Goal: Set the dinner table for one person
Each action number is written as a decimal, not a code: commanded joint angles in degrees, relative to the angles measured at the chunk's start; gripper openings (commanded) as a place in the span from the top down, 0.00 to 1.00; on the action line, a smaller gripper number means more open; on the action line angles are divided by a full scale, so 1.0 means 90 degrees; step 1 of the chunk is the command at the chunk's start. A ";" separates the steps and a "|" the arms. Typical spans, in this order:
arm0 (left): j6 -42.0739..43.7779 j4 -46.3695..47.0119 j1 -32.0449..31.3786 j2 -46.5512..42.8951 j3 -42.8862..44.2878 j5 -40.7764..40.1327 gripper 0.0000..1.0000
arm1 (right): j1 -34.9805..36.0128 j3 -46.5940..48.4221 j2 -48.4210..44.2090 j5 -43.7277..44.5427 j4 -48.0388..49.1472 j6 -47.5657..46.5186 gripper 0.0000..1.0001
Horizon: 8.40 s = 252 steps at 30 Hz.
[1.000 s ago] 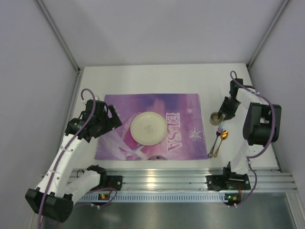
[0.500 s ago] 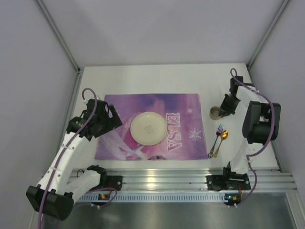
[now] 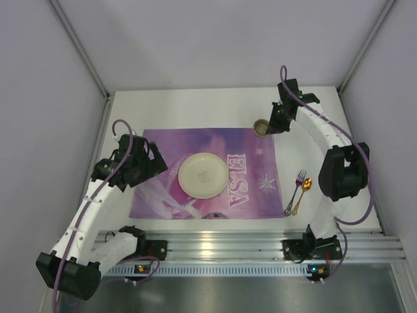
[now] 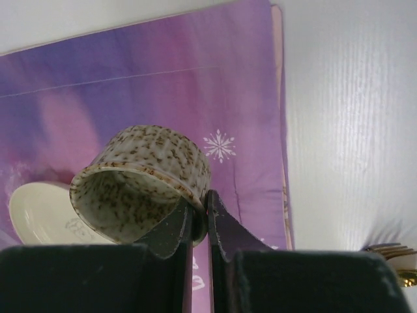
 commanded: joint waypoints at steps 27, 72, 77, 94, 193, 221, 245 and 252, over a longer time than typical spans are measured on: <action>0.0182 -0.0234 0.0011 -0.0371 0.0467 -0.0266 0.02 | 0.0541 0.0559 0.2011 -0.0357 0.0529 -0.0019 0.79; -0.0862 0.0792 -0.2264 0.0830 0.0477 -0.0862 0.02 | -0.1256 -0.4802 -0.1740 0.0033 0.0646 0.0186 0.49; -0.0833 0.0733 -0.2274 0.0830 0.0496 -0.0940 0.02 | -0.1334 -0.4842 -0.1681 0.0102 0.0705 0.0108 0.50; -0.0823 0.0733 -0.2274 0.1084 0.0643 -0.0921 0.02 | -0.1325 -0.5017 -0.1251 0.0492 0.1066 -0.0068 1.00; -0.0531 0.5012 0.1679 0.0380 -0.2325 0.6236 1.00 | -0.1080 -0.0769 -0.5587 -0.2515 -0.2127 0.0723 0.11; 0.1276 0.2443 0.3244 0.3388 -0.1966 0.6697 1.00 | -0.1090 -0.1336 -0.5714 -0.2535 -0.2040 0.0625 0.12; 0.1784 0.0499 0.3849 0.3467 -0.1145 0.4851 0.53 | -0.1002 -0.1316 -0.5616 -0.2447 -0.2098 0.0489 0.12; 0.1511 0.0439 0.3820 0.2638 -0.0608 0.5033 0.51 | -0.0915 -0.1784 -0.5324 -0.1900 -0.2391 0.0352 0.10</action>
